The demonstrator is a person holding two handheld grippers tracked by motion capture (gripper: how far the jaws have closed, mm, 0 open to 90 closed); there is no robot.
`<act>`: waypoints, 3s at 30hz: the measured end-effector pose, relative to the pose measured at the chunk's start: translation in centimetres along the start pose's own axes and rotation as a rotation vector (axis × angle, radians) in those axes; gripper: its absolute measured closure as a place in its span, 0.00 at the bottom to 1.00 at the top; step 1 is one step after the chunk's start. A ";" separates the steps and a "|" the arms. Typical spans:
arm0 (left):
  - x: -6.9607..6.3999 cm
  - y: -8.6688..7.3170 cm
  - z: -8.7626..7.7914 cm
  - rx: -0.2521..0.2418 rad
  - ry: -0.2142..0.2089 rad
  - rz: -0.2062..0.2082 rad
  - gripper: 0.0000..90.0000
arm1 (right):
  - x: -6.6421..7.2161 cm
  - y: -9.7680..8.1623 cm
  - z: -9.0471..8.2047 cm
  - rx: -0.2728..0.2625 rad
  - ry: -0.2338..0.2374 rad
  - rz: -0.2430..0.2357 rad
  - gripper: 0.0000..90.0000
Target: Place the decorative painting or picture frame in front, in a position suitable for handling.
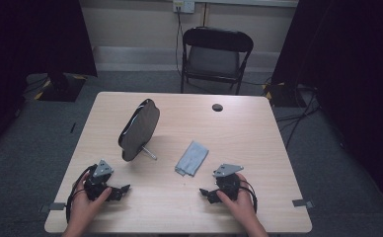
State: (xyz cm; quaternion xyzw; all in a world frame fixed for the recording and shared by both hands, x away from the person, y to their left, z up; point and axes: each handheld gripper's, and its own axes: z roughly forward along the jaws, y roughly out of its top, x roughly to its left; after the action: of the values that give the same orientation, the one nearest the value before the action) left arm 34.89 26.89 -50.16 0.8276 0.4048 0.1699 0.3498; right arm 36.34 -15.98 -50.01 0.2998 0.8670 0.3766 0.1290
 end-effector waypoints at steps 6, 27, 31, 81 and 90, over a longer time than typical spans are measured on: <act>0.0 0.0 0.0 0.000 0.000 0.000 0.02 | 0.0 0.0 0.0 0.000 0.000 0.000 0.14; -0.1 -0.1 0.0 -0.006 0.008 -0.004 0.03 | 2.5 4.1 0.8 -0.049 -0.023 0.007 0.43; -0.1 -0.1 0.0 -0.006 -0.003 -0.005 0.02 | 2.3 6.6 2.9 -0.023 0.002 -0.021 0.57; -0.1 0.0 0.0 0.006 -0.008 0.009 0.00 | -0.9 4.2 1.9 0.066 -0.054 0.001 0.50; -0.1 0.0 0.0 0.006 -0.007 0.008 0.00 | -1.9 1.7 -0.9 0.077 -0.009 0.012 0.50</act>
State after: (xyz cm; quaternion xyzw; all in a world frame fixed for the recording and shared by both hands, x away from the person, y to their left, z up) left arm 34.82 26.82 -50.18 0.8310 0.4005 0.1671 0.3481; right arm 38.13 -16.75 -48.22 0.3114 0.8785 0.3422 0.1192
